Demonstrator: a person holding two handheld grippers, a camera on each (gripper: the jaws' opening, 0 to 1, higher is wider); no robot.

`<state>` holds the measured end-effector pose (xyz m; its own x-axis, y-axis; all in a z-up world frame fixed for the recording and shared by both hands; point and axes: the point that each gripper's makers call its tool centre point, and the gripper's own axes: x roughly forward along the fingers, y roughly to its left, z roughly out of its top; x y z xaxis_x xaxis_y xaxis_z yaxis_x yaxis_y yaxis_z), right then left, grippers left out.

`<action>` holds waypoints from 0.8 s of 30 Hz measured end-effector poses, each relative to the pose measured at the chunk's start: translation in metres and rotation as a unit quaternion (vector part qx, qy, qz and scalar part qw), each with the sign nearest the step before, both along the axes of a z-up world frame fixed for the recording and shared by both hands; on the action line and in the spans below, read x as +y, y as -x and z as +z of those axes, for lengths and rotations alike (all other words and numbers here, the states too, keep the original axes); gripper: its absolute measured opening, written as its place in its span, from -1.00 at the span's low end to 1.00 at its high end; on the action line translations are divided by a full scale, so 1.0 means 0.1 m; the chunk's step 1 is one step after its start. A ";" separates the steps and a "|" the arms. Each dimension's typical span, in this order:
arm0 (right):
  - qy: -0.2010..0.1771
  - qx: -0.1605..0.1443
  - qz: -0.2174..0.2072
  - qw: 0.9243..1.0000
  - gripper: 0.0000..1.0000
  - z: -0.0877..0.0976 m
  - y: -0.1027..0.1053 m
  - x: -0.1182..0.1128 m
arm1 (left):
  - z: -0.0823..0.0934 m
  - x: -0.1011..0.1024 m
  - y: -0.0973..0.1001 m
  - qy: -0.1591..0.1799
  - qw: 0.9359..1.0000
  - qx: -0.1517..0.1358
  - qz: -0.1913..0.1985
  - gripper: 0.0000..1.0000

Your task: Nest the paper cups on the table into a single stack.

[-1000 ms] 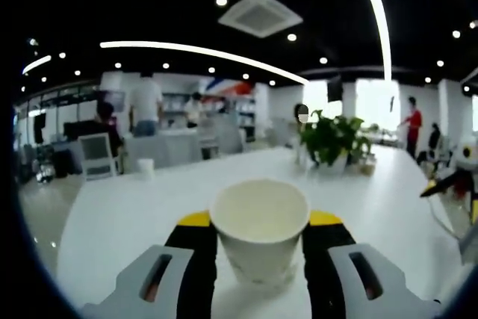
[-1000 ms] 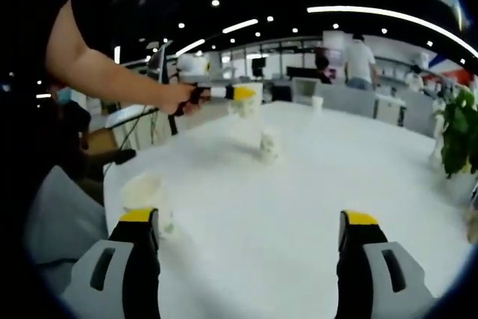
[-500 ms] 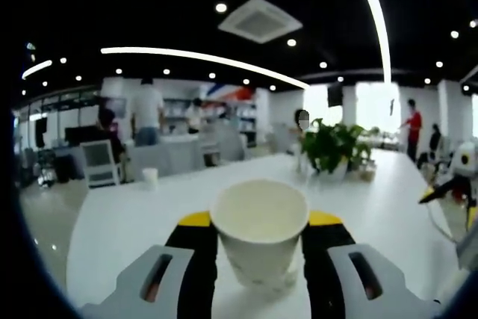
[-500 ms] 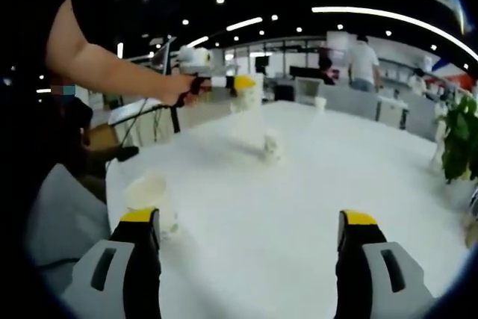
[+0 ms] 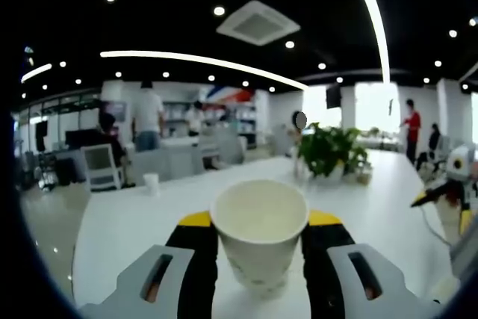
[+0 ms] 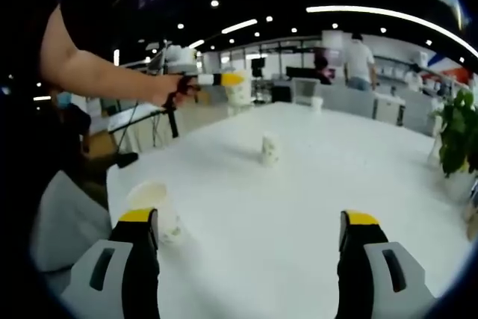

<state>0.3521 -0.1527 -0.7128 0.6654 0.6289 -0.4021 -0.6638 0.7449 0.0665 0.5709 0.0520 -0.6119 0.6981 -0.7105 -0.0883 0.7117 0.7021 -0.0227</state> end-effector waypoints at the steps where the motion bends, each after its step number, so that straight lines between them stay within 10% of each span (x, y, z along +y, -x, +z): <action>1: -0.002 -0.001 -0.002 1.000 1.00 0.01 0.00 0.00 | 0.02 0.00 0.02 0.001 1.000 0.000 0.000 -0.17; 24: -0.003 -0.019 0.006 1.000 1.00 0.26 0.04 0.00 | 0.35 -0.21 0.37 0.006 0.999 -0.015 -0.034 -0.17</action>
<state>0.3477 -0.1522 -0.6871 0.6725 0.6395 -0.3725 -0.6748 0.7365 0.0461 0.5339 0.0310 -0.5768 0.6500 -0.7576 -0.0597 0.7585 0.6516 -0.0085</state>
